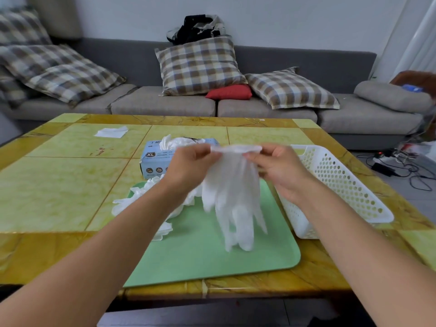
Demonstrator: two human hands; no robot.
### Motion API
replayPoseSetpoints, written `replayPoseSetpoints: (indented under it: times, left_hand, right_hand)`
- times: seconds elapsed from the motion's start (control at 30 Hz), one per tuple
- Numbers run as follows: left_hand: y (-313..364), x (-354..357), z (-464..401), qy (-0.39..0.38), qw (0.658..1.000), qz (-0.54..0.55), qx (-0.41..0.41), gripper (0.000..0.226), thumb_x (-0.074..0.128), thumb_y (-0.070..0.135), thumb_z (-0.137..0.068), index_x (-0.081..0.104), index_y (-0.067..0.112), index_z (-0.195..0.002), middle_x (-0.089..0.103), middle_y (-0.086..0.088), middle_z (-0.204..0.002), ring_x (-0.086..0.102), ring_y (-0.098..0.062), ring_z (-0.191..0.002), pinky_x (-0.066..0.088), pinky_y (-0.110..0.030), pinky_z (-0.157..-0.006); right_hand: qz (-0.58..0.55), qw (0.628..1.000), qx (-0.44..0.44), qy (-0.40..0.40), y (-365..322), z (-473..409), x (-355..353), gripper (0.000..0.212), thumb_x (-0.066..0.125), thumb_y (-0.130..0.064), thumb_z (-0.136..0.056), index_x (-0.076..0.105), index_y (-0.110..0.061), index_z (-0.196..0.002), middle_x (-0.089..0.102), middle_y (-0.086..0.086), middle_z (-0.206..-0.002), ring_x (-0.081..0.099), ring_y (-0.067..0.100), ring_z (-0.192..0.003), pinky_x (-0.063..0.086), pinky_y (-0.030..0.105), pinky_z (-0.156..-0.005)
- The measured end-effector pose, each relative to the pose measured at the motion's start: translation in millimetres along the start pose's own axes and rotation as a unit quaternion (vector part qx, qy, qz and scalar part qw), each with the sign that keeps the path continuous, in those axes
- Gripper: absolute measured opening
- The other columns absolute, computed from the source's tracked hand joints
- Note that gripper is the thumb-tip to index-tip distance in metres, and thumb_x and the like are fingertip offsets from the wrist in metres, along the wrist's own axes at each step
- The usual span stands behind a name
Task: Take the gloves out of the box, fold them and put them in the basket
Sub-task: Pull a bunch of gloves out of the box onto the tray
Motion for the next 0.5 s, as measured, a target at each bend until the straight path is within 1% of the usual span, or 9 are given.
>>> replayPoseSetpoints:
  times: [0.07, 0.13, 0.2, 0.27, 0.3, 0.33, 0.4, 0.47, 0.5]
  left_hand:
    - [34.8, -7.3, -3.4, 0.027, 0.992, 0.006, 0.120, 0.012, 0.066, 0.017, -0.097, 0.077, 0.013, -0.100, 0.078, -0.001, -0.095, 0.069, -0.009, -0.084, 0.054, -0.024, -0.081]
    - [55.2, -11.0, -3.1, 0.012, 0.981, -0.001, 0.193, 0.012, 0.068, 0.014, -0.095, 0.077, 0.011, -0.103, 0.078, 0.000, -0.097, 0.073, -0.008, -0.091, 0.056, -0.021, -0.087]
    - [49.6, -11.1, -0.1, -0.021, 0.975, -0.073, 0.211, 0.010, 0.072, 0.013, -0.091, 0.077, 0.011, -0.099, 0.078, 0.003, -0.095, 0.073, -0.008, -0.089, 0.055, -0.019, -0.087]
    - [21.8, -7.0, 6.8, -0.070, 0.969, -0.147, 0.186, 0.007, 0.075, 0.013, -0.088, 0.078, 0.014, -0.094, 0.077, 0.007, -0.091, 0.073, -0.005, -0.085, 0.055, -0.016, -0.086]
    - [3.5, -4.8, 12.3, -0.097, 0.964, -0.176, 0.174, 0.006, 0.077, 0.012, -0.086, 0.078, 0.014, -0.092, 0.077, 0.007, -0.090, 0.073, -0.004, -0.084, 0.054, -0.015, -0.086]
    - [-14.1, -2.7, 19.3, -0.118, 0.957, -0.202, 0.171, 0.006, 0.079, 0.011, -0.085, 0.079, 0.014, -0.090, 0.077, 0.008, -0.088, 0.072, -0.003, -0.083, 0.053, -0.012, -0.084]
    - [-45.4, 1.9, 33.4, -0.150, 0.940, -0.248, 0.178, 0.008, 0.083, 0.012, -0.081, 0.079, 0.017, -0.086, 0.076, 0.011, -0.084, 0.071, 0.000, -0.083, 0.051, -0.010, -0.081]
    - [-65.6, 9.1, 45.5, -0.210, 0.915, -0.294, 0.180, 0.007, 0.083, 0.020, -0.081, 0.079, 0.021, -0.086, 0.076, 0.015, -0.085, 0.069, 0.001, -0.083, 0.053, -0.018, -0.083]
    - [-70.9, 13.1, 50.3, -0.245, 0.898, -0.318, 0.181, 0.007, 0.082, 0.024, -0.082, 0.079, 0.023, -0.088, 0.076, 0.016, -0.087, 0.069, 0.002, -0.085, 0.053, -0.021, -0.084]
  right_hand:
    - [0.010, 0.988, -0.154, 0.014, -27.8, 0.5, -7.0, 0.016, 0.072, -0.003, -0.089, 0.073, 0.002, -0.104, 0.075, 0.017, -0.103, 0.071, 0.020, -0.088, 0.058, 0.032, -0.084]
    - [0.050, 0.972, -0.227, 0.017, -40.4, 3.8, -16.1, 0.013, 0.074, -0.001, -0.088, 0.074, 0.000, -0.100, 0.076, 0.014, -0.099, 0.071, 0.017, -0.089, 0.057, 0.029, -0.086]
    - [0.106, 0.969, -0.223, 0.000, -30.9, 9.1, -21.0, 0.009, 0.076, -0.002, -0.087, 0.076, -0.008, -0.094, 0.077, 0.004, -0.091, 0.070, 0.012, -0.084, 0.056, 0.026, -0.083]
    - [0.178, 0.967, -0.178, -0.041, -10.0, 15.3, -19.7, 0.011, 0.077, -0.004, -0.086, 0.077, -0.015, -0.089, 0.077, -0.003, -0.087, 0.069, 0.007, -0.080, 0.055, 0.026, -0.080]
    - [0.240, 0.955, -0.159, -0.067, 1.8, 18.1, -17.9, 0.012, 0.078, -0.005, -0.086, 0.078, -0.017, -0.088, 0.077, -0.005, -0.088, 0.069, 0.005, -0.081, 0.054, 0.027, -0.080]
    - [0.317, 0.931, -0.153, -0.098, 11.3, 21.3, -16.4, 0.013, 0.078, -0.007, -0.085, 0.079, -0.020, -0.088, 0.077, -0.008, -0.088, 0.069, 0.002, -0.082, 0.054, 0.026, -0.080]
    - [0.461, 0.859, -0.138, -0.178, 28.8, 30.5, -11.7, 0.013, 0.075, -0.013, -0.085, 0.079, -0.025, -0.090, 0.076, -0.012, -0.091, 0.068, 0.001, -0.086, 0.054, 0.029, -0.082]
    - [0.565, 0.782, -0.100, -0.242, 43.3, 41.8, -6.7, 0.012, 0.070, -0.020, -0.085, 0.077, -0.029, -0.090, 0.074, -0.012, -0.092, 0.068, 0.006, -0.087, 0.057, 0.037, -0.080]
    - [0.595, 0.755, -0.084, -0.262, 47.6, 46.6, -4.2, 0.013, 0.069, -0.020, -0.084, 0.076, -0.029, -0.090, 0.073, -0.012, -0.090, 0.068, 0.009, -0.086, 0.058, 0.040, -0.078]
Point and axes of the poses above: each hand's wrist, its own z-axis away from the middle knuckle, its own x-axis out of the palm, y = z × x, the point moved 3 cm from there along -z, towards the middle knuckle
